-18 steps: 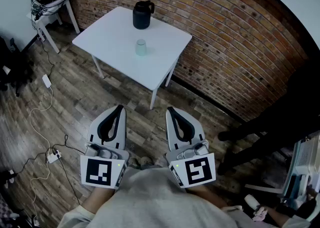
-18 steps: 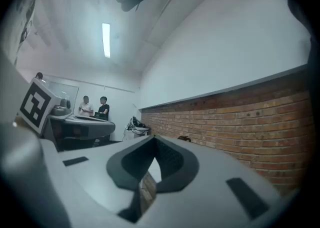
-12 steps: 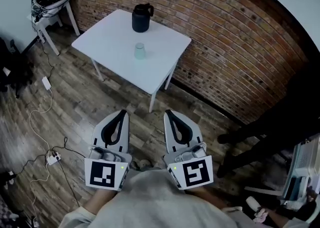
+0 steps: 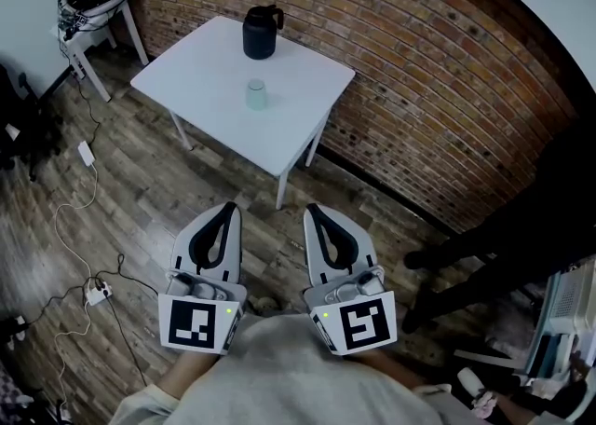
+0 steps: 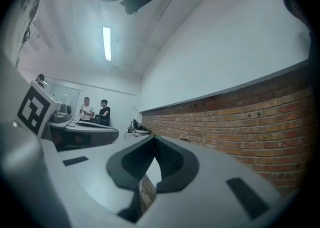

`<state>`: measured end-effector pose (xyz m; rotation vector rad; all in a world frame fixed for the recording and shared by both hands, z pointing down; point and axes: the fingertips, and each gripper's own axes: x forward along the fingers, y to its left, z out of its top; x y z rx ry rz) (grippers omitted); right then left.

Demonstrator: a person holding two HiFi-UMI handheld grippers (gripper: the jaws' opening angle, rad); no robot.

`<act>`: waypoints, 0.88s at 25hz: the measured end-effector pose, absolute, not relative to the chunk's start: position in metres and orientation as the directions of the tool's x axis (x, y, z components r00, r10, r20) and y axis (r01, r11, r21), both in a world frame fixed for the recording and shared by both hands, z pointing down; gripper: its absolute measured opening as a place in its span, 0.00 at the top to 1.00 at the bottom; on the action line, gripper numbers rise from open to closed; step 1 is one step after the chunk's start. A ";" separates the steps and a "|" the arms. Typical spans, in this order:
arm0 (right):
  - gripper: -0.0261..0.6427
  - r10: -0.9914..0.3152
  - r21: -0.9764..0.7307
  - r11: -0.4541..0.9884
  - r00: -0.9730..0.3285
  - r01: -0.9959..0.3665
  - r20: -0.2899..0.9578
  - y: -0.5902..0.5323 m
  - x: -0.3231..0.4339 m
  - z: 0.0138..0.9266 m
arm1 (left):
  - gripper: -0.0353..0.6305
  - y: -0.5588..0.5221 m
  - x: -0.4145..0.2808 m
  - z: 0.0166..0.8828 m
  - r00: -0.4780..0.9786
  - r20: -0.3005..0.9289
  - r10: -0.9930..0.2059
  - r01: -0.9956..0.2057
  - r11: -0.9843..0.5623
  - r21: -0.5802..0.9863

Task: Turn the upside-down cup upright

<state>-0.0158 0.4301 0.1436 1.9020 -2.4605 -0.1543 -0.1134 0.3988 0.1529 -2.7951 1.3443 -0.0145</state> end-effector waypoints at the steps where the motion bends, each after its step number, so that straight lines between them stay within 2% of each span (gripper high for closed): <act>1: 0.95 -0.966 0.095 0.251 -0.256 -0.963 -0.036 0.430 -0.015 0.145 | 0.93 0.399 -0.112 0.153 0.623 -0.007 -0.782 -0.781 -0.623 -0.043; 9: 0.95 -0.964 0.088 0.265 -0.267 -0.960 -0.015 0.423 -0.007 0.149 | 0.93 0.398 -0.106 0.153 0.616 0.020 -0.787 -0.786 -0.616 -0.044; 22: 0.95 -0.964 0.093 0.263 -0.265 -0.960 -0.002 0.380 -0.008 0.161 | 0.93 0.350 -0.110 0.155 0.616 -0.019 -0.788 -0.788 -0.614 -0.042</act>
